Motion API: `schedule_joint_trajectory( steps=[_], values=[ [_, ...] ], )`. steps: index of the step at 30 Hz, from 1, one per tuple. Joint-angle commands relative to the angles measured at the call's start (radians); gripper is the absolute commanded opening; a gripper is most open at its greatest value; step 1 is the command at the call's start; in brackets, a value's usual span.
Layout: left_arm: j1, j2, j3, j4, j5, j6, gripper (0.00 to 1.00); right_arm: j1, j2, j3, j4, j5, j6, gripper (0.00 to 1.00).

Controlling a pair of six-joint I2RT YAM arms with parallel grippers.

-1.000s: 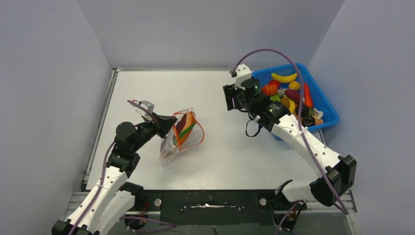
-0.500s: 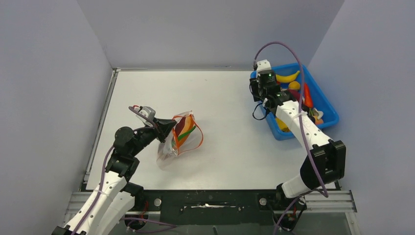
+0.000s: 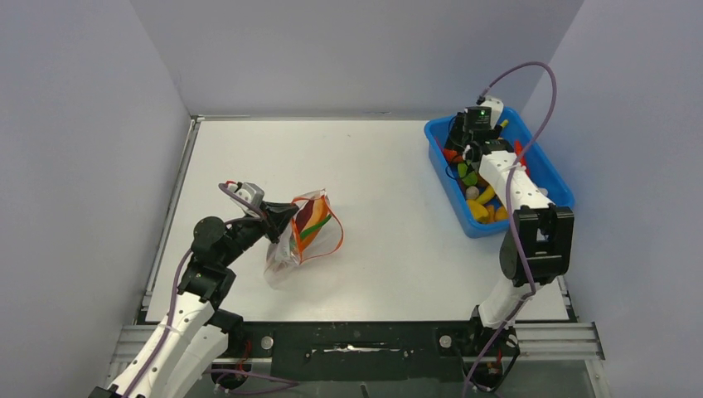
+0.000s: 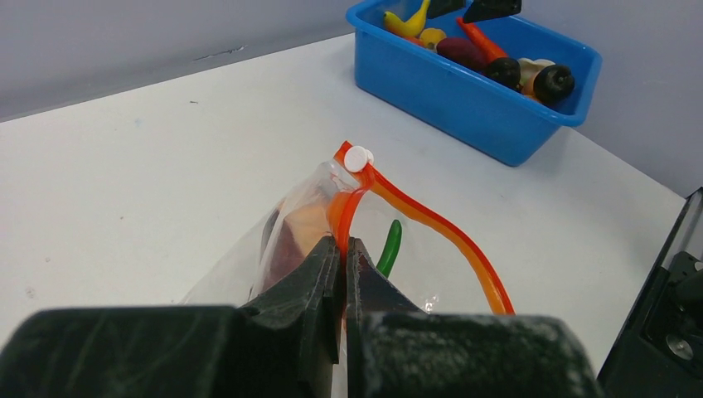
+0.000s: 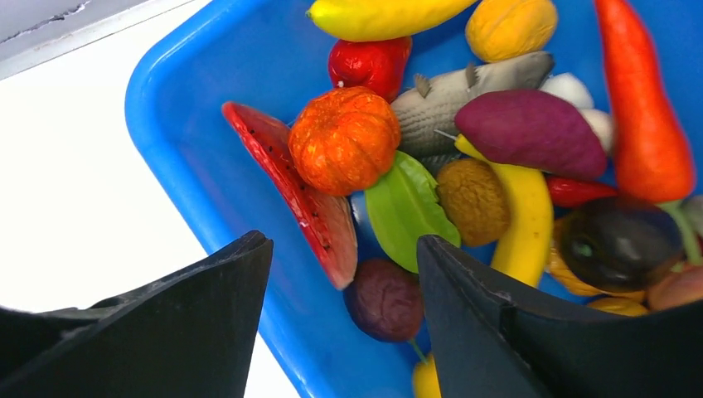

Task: Place the food in the zip-top bag and seal the zipper
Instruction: Pick up the fake fruit from the bin.

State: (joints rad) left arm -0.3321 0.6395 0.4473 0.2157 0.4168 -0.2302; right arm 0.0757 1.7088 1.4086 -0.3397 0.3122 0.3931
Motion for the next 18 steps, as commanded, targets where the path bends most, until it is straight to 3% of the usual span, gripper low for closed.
schedule_joint_trajectory(
  steps=[1, 10, 18],
  values=[
    [-0.001, -0.017, 0.004, 0.051, 0.011, 0.014, 0.00, -0.019, 0.060, 0.079, 0.069, 0.029, 0.156, 0.67],
    [0.000, -0.024, 0.002, 0.050, 0.012, 0.019, 0.00, -0.044, 0.165, 0.112, 0.114, 0.079, 0.271, 0.77],
    [0.000, -0.035, -0.003, 0.050, 0.019, 0.025, 0.00, -0.065, 0.220, 0.106, 0.177, -0.006, 0.278, 0.90]
  ],
)
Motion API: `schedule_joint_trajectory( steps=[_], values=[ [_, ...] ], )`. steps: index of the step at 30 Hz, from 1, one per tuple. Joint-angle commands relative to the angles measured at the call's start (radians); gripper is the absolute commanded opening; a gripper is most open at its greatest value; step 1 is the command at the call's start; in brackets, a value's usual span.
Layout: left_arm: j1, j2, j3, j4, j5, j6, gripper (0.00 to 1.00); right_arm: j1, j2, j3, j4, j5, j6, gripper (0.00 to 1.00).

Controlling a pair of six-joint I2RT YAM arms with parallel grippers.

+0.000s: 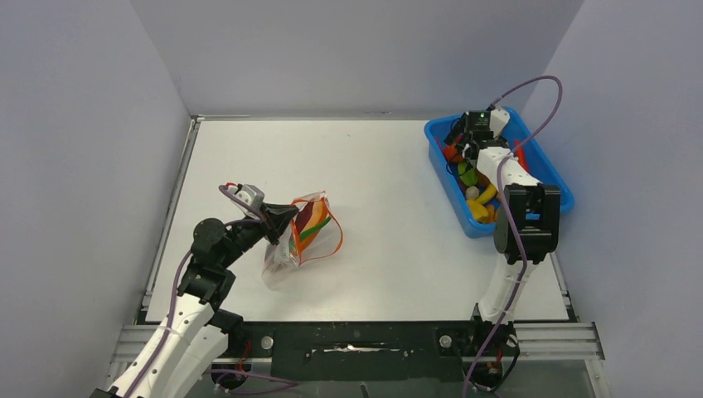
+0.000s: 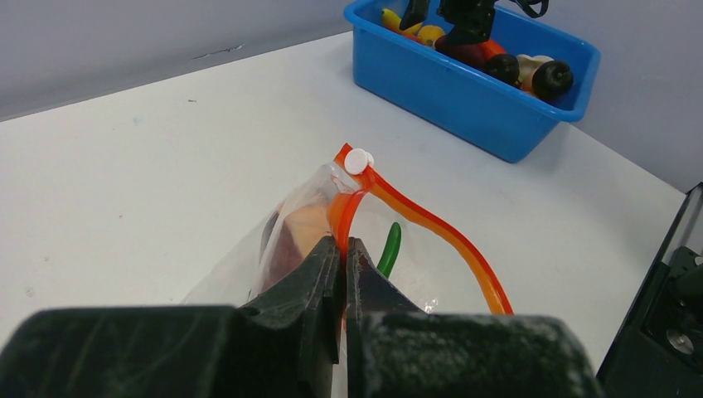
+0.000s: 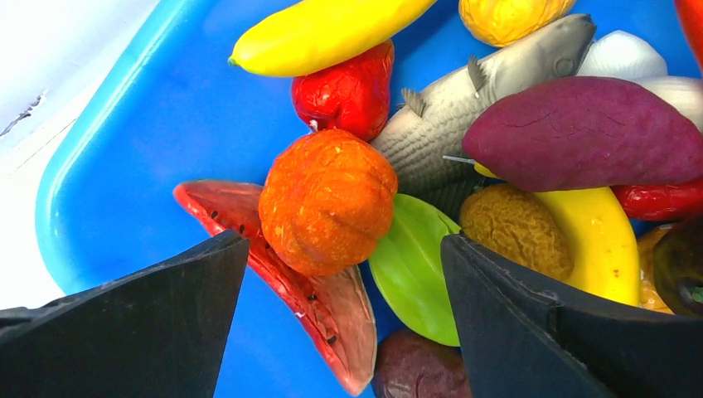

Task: Place the food in the zip-top bag and seal the zipper
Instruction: Pick up the fake fruit from the bin.

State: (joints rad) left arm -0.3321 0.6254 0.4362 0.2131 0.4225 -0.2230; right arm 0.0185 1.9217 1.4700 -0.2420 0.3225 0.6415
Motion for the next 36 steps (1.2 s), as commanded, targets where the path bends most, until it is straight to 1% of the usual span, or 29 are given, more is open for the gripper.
schedule_joint_trajectory(
  steps=[1, 4, 10, 18, 24, 28, 32, 36],
  values=[
    [0.000, -0.022, 0.007, 0.053, 0.013, 0.019, 0.00, -0.009, 0.010, 0.037, 0.084, -0.013, 0.037, 0.90],
    [0.000, -0.023, 0.006, 0.058, 0.013, 0.019, 0.00, -0.019, 0.023, 0.022, 0.105, -0.016, 0.054, 0.90],
    [0.000, -0.020, 0.005, 0.060, 0.018, 0.019, 0.00, -0.037, 0.047, -0.003, 0.174, -0.066, 0.052, 0.85],
    [0.000, -0.025, 0.003, 0.060, 0.018, 0.022, 0.00, -0.045, 0.077, -0.007, 0.185, -0.093, 0.068, 0.85],
    [0.001, -0.026, 0.003, 0.062, 0.022, 0.021, 0.00, -0.060, 0.095, -0.022, 0.217, -0.155, 0.092, 0.81],
    [0.001, -0.026, 0.003, 0.060, 0.021, 0.024, 0.00, -0.061, 0.101, -0.031, 0.228, -0.155, 0.102, 0.80],
    [0.000, -0.026, 0.001, 0.061, 0.021, 0.024, 0.00, -0.071, 0.099, -0.044, 0.234, -0.166, 0.110, 0.73],
    [0.001, -0.027, 0.001, 0.062, 0.022, 0.023, 0.00, -0.079, 0.086, -0.057, 0.236, -0.166, 0.117, 0.64]
  ],
)
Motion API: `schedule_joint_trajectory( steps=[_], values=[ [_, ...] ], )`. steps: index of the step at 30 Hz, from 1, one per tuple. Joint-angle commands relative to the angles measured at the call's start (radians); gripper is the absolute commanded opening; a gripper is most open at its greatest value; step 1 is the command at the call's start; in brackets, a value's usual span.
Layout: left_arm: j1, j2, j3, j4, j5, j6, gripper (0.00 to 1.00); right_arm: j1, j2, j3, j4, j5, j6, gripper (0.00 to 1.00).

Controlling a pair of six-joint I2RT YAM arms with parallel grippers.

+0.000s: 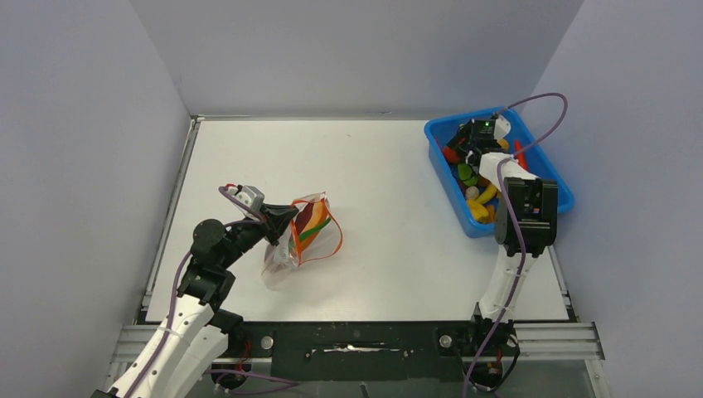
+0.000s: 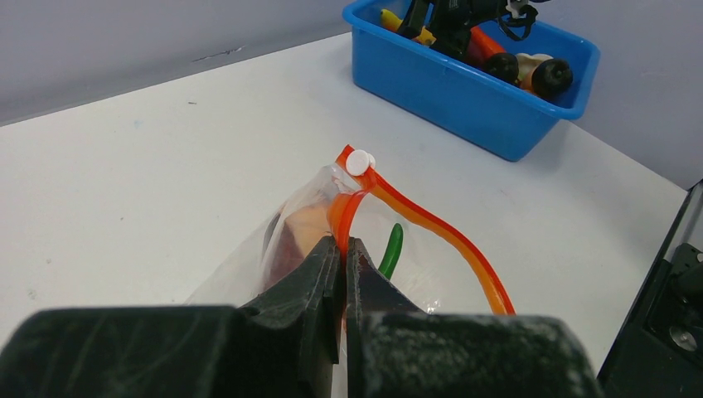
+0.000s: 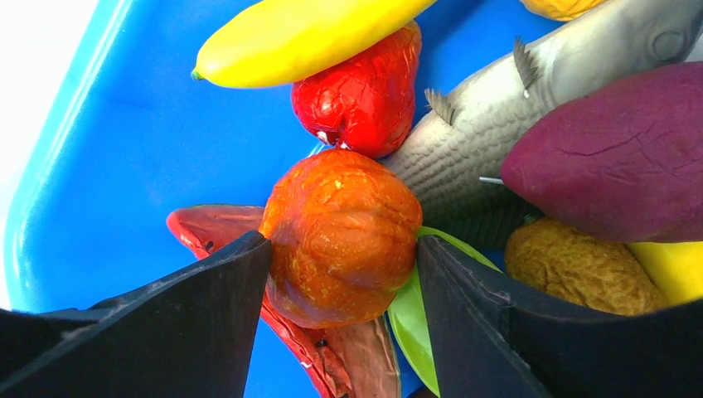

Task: Place the food in the zip-top bag and seal the zipper
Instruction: Pick up the fake fruit from the bin.

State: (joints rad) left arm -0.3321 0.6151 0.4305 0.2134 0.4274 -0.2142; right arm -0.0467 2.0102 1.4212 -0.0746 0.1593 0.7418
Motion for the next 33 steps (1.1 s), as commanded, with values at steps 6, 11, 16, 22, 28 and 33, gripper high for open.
schedule_joint_trajectory(
  steps=[6, 11, 16, 22, 28, 33],
  values=[
    [-0.001, -0.021, 0.004, 0.063, 0.017, 0.016, 0.00, -0.014, -0.027, -0.029, 0.078, 0.003, 0.008, 0.50],
    [0.000, -0.023, 0.002, 0.062, 0.017, 0.019, 0.00, -0.016, -0.053, -0.054, 0.090, 0.003, -0.001, 0.44],
    [0.000, -0.024, 0.001, 0.063, 0.014, 0.021, 0.00, -0.015, -0.099, -0.087, 0.094, 0.027, -0.030, 0.39],
    [-0.001, -0.021, -0.001, 0.066, 0.019, 0.021, 0.00, -0.014, -0.183, -0.131, 0.090, 0.067, -0.071, 0.36],
    [-0.003, -0.024, -0.001, 0.063, 0.017, 0.025, 0.00, -0.014, -0.269, -0.171, 0.053, 0.121, -0.120, 0.36],
    [-0.002, -0.028, -0.001, 0.060, 0.019, 0.030, 0.00, -0.011, -0.363, -0.202, 0.000, 0.169, -0.170, 0.35]
  ],
)
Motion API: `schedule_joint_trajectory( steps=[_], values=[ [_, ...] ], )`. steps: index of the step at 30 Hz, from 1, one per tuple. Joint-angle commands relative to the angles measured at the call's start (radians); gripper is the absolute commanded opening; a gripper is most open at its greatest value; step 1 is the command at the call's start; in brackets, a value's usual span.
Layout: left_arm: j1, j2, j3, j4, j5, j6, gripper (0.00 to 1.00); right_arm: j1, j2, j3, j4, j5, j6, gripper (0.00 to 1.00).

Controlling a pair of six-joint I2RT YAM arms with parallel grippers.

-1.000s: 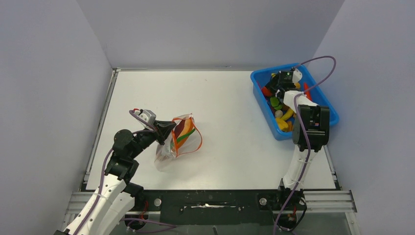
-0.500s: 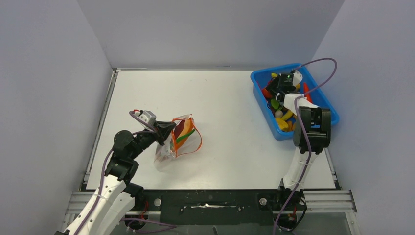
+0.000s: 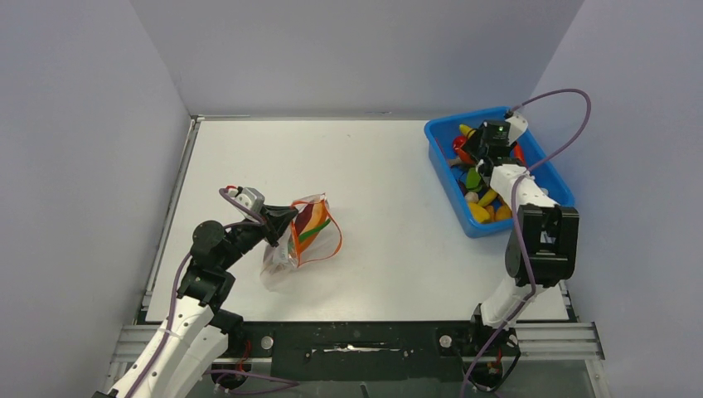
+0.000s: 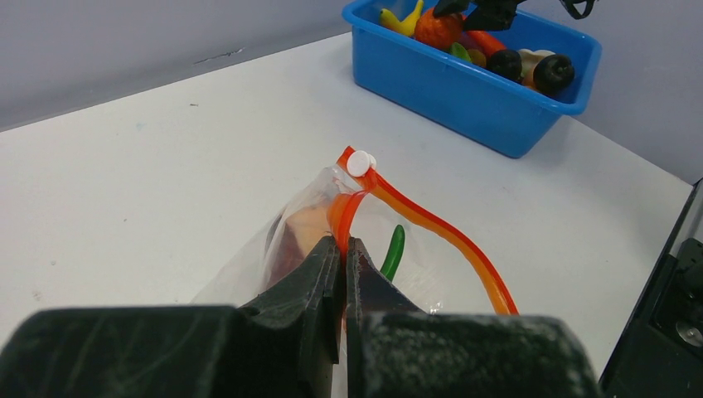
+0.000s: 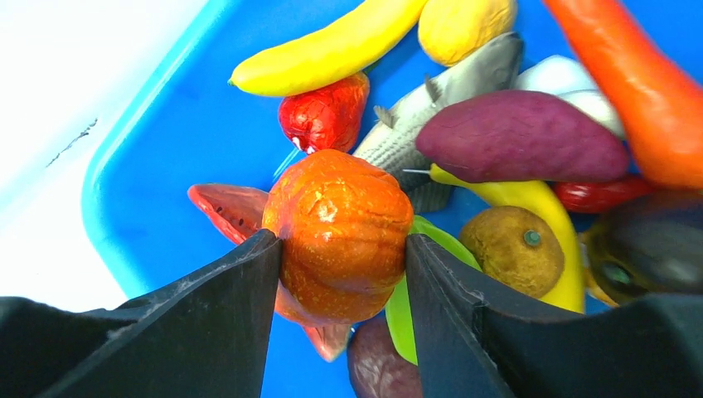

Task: Place the food in the zip-top bag and seal the zipper
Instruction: Pick up the fake fruit from the bin, then place the fake fruit in the zipper food storage bag.

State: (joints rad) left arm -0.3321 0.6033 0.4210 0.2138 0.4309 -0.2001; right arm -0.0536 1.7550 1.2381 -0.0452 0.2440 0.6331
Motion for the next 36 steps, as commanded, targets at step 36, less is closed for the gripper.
schedule_joint_trajectory(
  steps=[36],
  values=[
    [-0.009, 0.025, 0.005, 0.110, -0.019, -0.037, 0.00, 0.477, -0.773, -0.214, -0.267, 0.015, -0.070, 0.33]
  ],
)
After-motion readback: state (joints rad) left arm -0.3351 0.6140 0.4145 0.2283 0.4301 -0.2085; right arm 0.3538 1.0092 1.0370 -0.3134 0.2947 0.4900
